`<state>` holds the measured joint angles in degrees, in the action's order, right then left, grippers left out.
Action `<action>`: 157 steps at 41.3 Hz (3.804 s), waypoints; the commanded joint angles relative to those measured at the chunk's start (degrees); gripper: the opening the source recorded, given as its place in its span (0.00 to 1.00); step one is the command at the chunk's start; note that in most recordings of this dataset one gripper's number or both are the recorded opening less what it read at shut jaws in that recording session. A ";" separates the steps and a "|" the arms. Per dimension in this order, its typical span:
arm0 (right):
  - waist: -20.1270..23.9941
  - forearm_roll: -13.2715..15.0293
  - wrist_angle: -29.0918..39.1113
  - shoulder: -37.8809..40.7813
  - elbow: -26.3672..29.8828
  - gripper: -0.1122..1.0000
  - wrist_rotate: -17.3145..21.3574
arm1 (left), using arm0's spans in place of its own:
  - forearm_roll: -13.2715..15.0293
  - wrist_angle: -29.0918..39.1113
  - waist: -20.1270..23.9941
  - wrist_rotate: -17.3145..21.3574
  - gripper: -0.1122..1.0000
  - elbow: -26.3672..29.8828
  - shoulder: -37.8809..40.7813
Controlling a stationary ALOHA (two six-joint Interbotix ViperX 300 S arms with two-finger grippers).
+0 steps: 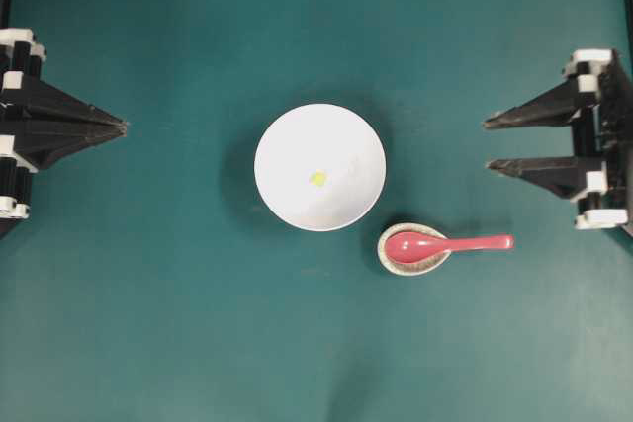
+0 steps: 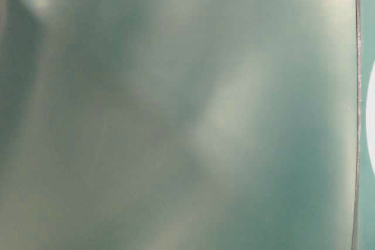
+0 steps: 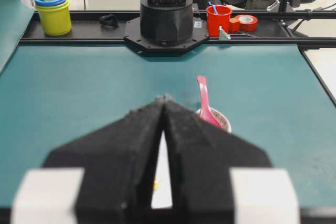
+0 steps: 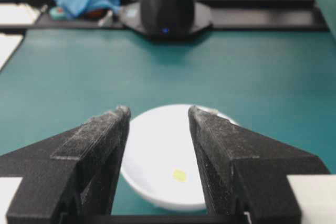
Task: Scoop the yellow hexagonal prism block from the bowl with a spoon using the right arm.
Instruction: 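Move the right gripper toward the red spoon handle, then close the right gripper on the red spoon's handle, then lift the red spoon off the speckled dish with the right gripper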
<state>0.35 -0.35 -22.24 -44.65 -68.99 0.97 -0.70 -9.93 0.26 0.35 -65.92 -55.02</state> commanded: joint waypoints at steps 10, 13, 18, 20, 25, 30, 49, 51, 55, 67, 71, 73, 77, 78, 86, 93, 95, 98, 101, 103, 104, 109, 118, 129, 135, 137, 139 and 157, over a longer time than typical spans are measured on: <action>3.87 -3.16 -14.15 12.13 -3.60 0.59 1.14 | -0.18 -0.18 0.09 -0.35 0.14 1.14 0.44; 5.19 -4.75 -19.25 15.91 -5.19 0.59 1.32 | -0.18 0.00 0.00 -0.62 0.14 1.14 0.44; 8.26 -8.17 -28.04 22.06 -7.29 0.59 1.32 | -0.18 0.18 0.09 -0.62 0.14 1.14 0.53; 9.84 -9.76 -31.90 24.79 -8.00 0.59 1.32 | -0.18 0.18 0.09 -0.62 0.14 1.14 0.44; 13.62 -13.62 -38.76 31.82 -8.53 0.59 1.32 | -0.18 0.26 0.00 -0.53 0.14 1.14 0.53; 17.14 -16.96 -43.86 39.38 -8.09 0.59 1.32 | -0.18 0.35 0.09 -0.26 0.14 1.14 0.44; 27.69 -25.14 -51.68 55.02 -6.68 0.59 3.78 | -0.18 0.26 0.09 -0.09 0.14 1.14 0.44; 28.21 -25.14 -51.50 55.72 -6.77 0.59 4.31 | -0.18 0.35 0.00 -0.09 0.14 1.14 0.44; 28.74 -25.22 -50.71 56.60 -6.68 0.59 4.66 | -0.18 0.26 0.00 -0.09 0.14 1.23 0.44; 28.74 -25.49 -48.78 56.69 -7.65 0.59 4.66 | -0.18 -0.18 0.00 -0.09 0.14 1.14 0.44; 28.74 -26.81 -48.78 56.69 -7.91 0.59 4.66 | -0.18 -0.26 0.00 -0.09 0.14 1.23 0.44; 28.74 -27.25 -48.78 56.69 -8.00 0.59 4.66 | -0.18 -0.26 0.09 -0.09 0.14 1.23 0.44; 28.65 -27.33 -48.78 56.69 -7.91 0.59 4.66 | -0.18 -0.26 0.00 -0.09 0.14 1.14 0.44; 28.74 -27.33 -48.78 56.69 -7.73 0.59 4.66 | -0.18 -0.26 0.09 -0.09 0.14 1.14 0.53; 28.74 -27.33 -47.64 56.69 -7.29 0.59 4.66 | -0.18 -0.26 0.00 -0.09 0.14 1.23 0.44; 28.74 -27.25 -47.29 56.69 -7.29 0.59 4.31 | -0.18 -0.26 0.09 -0.09 0.14 1.14 0.44; 28.74 -27.25 -47.29 56.69 -7.29 0.58 4.13 | -0.18 -0.26 0.00 -0.09 0.14 1.14 0.53; 28.74 -27.25 -47.29 56.69 -7.29 0.57 4.13 | -0.18 -0.26 0.09 -0.09 0.14 1.23 0.53; 28.74 -27.25 -47.29 56.78 -7.38 0.55 4.13 | -0.18 -0.18 0.09 -0.09 0.14 1.14 0.53; 28.74 -27.25 -47.29 56.69 -7.38 0.54 4.13 | -0.18 -0.26 0.00 -0.09 0.14 1.14 0.53; 28.74 -27.25 -47.29 56.69 -7.38 0.53 4.13 | -0.18 -0.26 0.00 -0.09 0.14 1.23 0.44; 28.74 -27.25 -47.55 56.69 -7.38 0.50 4.13 | -0.18 -0.26 0.09 -0.09 0.14 1.14 0.53; 28.74 -27.25 -47.72 56.60 -7.21 0.34 4.13 | -0.18 0.00 0.09 0.00 0.14 1.14 0.53; 28.74 -27.25 -47.64 51.33 -7.65 0.32 3.87 | -0.18 0.26 0.09 0.09 0.14 1.14 0.44; 28.21 -27.25 -45.26 45.44 -7.73 0.32 2.81 | -0.18 0.26 0.00 0.18 0.14 1.23 0.44; 27.51 -27.25 -43.42 43.15 -7.56 0.32 2.20 | -0.18 0.26 0.00 0.18 0.14 1.23 0.53; 26.54 -27.25 -40.87 40.78 -7.29 0.32 1.49 | -0.18 0.26 0.00 0.18 0.14 1.23 0.44; 10.81 -27.25 -2.37 21.18 2.29 0.32 -11.51 | -0.35 0.18 0.09 0.18 0.14 1.23 0.53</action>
<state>13.97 -27.51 -31.03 -21.01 -69.79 -9.40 -0.88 -9.40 0.26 0.44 -65.92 -55.02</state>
